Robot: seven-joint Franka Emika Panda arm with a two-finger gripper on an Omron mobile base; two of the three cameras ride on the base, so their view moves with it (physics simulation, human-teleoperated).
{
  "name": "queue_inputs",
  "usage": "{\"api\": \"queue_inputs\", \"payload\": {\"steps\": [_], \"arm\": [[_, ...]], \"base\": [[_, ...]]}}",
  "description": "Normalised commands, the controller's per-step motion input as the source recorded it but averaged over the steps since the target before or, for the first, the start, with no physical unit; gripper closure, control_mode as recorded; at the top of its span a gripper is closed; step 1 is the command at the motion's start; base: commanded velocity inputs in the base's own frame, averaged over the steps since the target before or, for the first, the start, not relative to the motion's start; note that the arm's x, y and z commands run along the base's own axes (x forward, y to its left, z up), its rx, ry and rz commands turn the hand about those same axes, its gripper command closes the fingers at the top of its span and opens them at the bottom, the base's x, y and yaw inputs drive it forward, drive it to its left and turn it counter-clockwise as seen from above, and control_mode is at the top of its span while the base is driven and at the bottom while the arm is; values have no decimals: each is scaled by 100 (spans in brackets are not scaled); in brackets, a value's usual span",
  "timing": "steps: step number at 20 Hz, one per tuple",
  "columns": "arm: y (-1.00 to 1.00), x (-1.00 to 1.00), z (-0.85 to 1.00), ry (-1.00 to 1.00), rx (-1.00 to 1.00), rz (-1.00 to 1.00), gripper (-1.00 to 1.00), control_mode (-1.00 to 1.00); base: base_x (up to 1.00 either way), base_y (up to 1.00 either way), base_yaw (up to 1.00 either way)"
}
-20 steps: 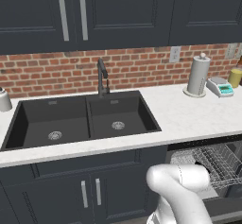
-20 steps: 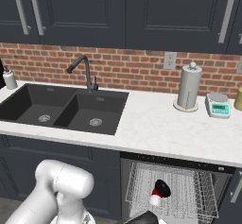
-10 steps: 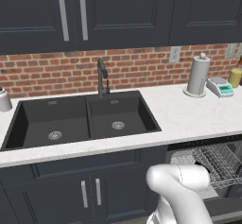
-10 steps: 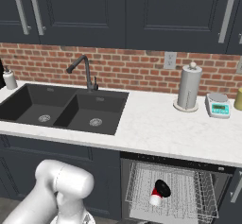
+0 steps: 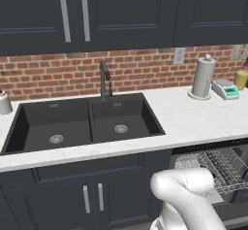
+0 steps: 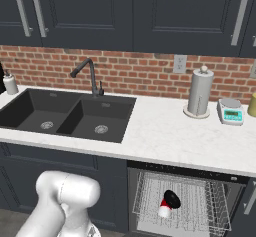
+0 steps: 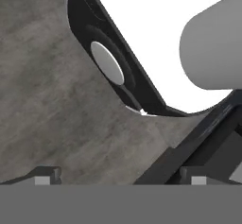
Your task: Pick up the cup and bowl from the counter, place them in the dishwasher, and close the dishwasher door.
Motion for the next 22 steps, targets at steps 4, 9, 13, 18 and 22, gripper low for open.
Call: {"api": "queue_inputs", "payload": {"steps": [4, 9, 13, 18, 22], "arm": [[-2, -59, -90, -32, 46, 13, -100, -100], [-7, -31, -81, -28, 42, 6, -100, -100], [-7, -4, -68, -33, 33, 0, -100, -100], [-9, 0, -66, -32, 31, -7, -100, -100], [-10, 1, -79, -32, 35, -21, -100, -100]], "base": [[0, 0, 0], [0, 0, 0], [0, 0, 0], [0, 0, 0], [0, 0, 0]]}}
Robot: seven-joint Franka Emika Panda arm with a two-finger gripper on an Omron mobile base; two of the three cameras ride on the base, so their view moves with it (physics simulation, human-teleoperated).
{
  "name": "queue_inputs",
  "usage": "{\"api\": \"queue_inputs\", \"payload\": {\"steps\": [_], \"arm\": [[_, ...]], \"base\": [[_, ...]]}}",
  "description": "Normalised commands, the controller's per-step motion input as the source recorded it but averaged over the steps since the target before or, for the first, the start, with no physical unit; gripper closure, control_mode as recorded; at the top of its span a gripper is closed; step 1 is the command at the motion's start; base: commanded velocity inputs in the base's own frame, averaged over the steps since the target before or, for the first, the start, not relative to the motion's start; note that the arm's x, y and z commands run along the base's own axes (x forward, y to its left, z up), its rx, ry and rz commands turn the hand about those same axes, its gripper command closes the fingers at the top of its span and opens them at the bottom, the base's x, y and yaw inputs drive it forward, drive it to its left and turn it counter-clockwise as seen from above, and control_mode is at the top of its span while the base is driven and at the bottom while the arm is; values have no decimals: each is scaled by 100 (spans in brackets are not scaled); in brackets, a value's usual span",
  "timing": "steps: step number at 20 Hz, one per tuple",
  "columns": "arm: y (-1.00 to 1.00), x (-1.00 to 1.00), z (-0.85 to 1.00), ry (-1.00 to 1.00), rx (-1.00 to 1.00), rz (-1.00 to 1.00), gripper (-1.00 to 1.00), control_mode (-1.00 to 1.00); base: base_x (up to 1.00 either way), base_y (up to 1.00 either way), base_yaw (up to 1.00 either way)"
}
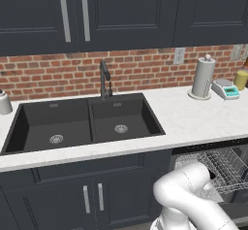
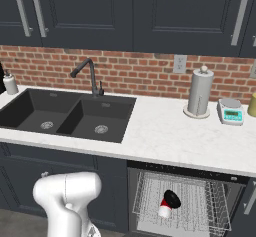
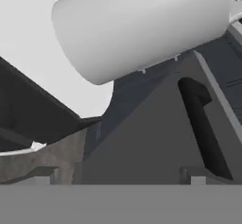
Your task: Pick up the cup and bowl from the counter, place them in the dishwasher, and close the dishwasher door.
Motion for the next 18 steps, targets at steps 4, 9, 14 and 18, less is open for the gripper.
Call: {"api": "queue_inputs", "payload": {"steps": [4, 9, 14, 18], "arm": [[-11, 22, -88, -35, 32, -33, -100, -100], [-19, 72, -59, -29, 26, -36, -100, -100], [-8, 100, -34, -18, 24, -18, -100, -100], [-22, 100, -50, -17, 24, -6, -100, -100]], "base": [[0, 0, 0], [0, 0, 0], [0, 0, 0], [0, 0, 0]]}}
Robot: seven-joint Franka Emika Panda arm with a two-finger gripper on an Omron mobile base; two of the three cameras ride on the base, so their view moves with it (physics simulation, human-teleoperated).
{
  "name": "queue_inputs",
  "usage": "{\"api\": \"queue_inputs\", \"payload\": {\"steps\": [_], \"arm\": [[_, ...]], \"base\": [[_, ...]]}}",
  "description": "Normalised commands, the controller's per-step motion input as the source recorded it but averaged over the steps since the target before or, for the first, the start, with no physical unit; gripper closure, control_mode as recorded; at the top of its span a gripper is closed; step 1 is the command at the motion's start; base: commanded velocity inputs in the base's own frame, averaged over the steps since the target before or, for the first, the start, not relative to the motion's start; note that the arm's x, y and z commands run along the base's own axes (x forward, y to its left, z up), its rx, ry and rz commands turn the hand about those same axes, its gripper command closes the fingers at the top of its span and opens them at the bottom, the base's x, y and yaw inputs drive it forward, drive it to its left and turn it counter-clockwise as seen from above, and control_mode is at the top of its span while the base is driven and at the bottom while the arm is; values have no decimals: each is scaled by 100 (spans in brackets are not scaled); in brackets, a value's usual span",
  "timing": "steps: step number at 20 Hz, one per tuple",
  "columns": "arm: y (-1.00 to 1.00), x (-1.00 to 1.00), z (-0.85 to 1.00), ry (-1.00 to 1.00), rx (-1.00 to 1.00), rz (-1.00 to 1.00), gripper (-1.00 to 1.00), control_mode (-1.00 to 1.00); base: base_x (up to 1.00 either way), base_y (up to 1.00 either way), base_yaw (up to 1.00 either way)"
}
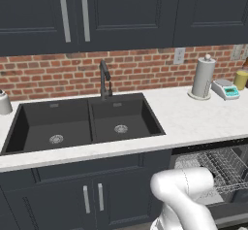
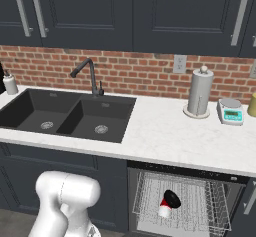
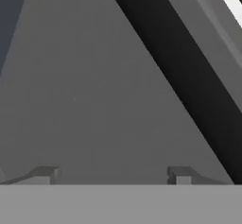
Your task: Pick up the cup and bowl from the counter, place them in the dishwasher, and close the dishwasher door.
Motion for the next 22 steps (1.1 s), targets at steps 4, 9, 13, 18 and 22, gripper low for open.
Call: {"api": "queue_inputs", "payload": {"steps": [4, 9, 13, 18, 22], "arm": [[-19, 100, -53, -14, 21, -2, -100, -100], [-30, 100, -14, -19, 25, 0, -100, -100], [-47, 100, 2, -24, 31, 0, -100, -100], [-40, 100, 32, -1, 23, 3, -100, -100], [-19, 100, 48, 1, 8, 12, -100, -100]], "base": [[0, 0, 0], [0, 0, 0], [0, 0, 0], [0, 0, 0], [0, 0, 0]]}}
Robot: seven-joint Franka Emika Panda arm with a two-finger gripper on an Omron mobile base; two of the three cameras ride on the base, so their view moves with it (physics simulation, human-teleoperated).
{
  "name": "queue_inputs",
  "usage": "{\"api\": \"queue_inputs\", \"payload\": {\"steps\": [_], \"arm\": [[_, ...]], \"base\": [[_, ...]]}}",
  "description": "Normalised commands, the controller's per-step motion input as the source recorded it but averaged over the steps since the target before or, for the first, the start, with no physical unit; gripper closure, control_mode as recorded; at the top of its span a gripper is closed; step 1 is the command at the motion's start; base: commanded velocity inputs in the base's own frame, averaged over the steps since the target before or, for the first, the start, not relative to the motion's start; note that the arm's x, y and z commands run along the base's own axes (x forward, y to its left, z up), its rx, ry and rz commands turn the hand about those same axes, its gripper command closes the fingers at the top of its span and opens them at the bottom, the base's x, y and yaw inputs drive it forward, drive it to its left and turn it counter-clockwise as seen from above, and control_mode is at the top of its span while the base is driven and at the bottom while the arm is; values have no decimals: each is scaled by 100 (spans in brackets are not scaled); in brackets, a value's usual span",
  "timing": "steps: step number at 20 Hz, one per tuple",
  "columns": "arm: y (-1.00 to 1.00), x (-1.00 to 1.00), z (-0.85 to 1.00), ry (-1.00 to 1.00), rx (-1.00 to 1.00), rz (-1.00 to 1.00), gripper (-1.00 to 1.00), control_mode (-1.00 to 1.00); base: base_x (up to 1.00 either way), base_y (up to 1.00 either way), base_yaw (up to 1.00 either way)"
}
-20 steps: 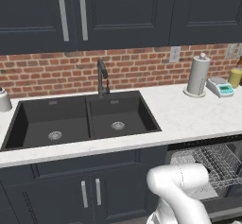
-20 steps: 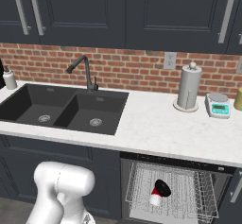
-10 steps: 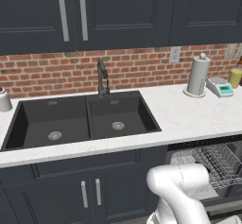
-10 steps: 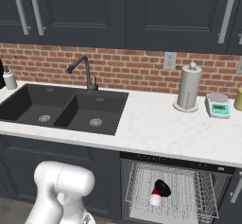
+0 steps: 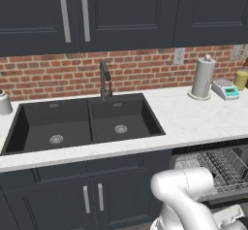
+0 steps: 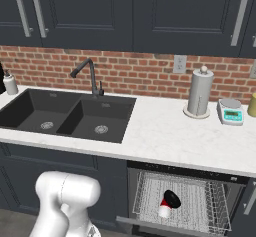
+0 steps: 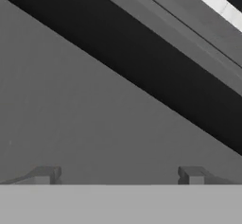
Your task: Pick up the cup and bowl from the counter, place them in the dishwasher, and close the dishwasher door.
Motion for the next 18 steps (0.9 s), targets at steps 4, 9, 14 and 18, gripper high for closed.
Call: {"api": "queue_inputs", "payload": {"steps": [4, 9, 14, 18], "arm": [[-6, 100, 32, 0, 9, 21, -100, -100], [4, 100, 4, -6, 7, 19, -100, -100], [4, 100, 0, -11, 5, 14, -100, -100], [0, 100, 0, -7, 8, 9, -100, -100]], "base": [[0, 0, 0], [0, 0, 0], [0, 0, 0], [0, 0, 0]]}}
